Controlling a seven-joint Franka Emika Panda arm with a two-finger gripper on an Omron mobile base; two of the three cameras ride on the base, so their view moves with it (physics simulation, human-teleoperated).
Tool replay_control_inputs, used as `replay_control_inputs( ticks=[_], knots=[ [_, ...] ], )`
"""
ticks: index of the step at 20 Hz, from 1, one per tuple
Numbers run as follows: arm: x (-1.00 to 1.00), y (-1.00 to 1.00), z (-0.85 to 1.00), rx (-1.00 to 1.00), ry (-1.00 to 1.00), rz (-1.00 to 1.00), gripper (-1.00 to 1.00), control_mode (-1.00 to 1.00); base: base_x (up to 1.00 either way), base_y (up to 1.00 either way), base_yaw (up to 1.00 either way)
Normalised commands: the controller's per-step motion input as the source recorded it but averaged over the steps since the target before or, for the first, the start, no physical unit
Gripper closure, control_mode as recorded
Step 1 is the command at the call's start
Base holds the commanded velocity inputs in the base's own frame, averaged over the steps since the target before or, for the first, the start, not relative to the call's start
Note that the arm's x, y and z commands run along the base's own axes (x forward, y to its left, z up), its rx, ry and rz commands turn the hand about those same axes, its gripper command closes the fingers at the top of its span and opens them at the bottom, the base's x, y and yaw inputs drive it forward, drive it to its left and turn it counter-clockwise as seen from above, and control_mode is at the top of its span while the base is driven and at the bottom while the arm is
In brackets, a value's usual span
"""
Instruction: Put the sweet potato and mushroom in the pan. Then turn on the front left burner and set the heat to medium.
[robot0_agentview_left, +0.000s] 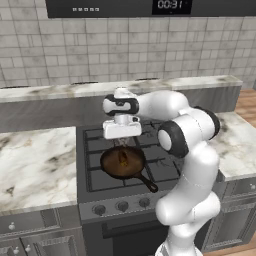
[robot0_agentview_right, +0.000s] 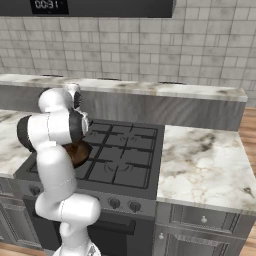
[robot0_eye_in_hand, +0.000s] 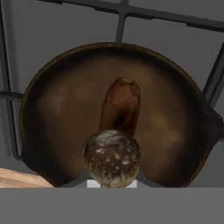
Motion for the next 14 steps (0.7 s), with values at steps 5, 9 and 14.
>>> replay_control_inputs(
  ticks=[5,9,14],
  knots=[
    [0.02,0.35,-0.03,-0.08,0.09,0.18,1.00,-1.00,0.00,0.00,0.00],
    [0.00,0.23,-0.40,0.00,0.07,0.13,1.00,-1.00,0.00,0.00,0.00],
    [0.00,0.13,-0.59,0.00,0.08,0.10,1.00,-1.00,0.00,0.00,0.00]
  ],
)
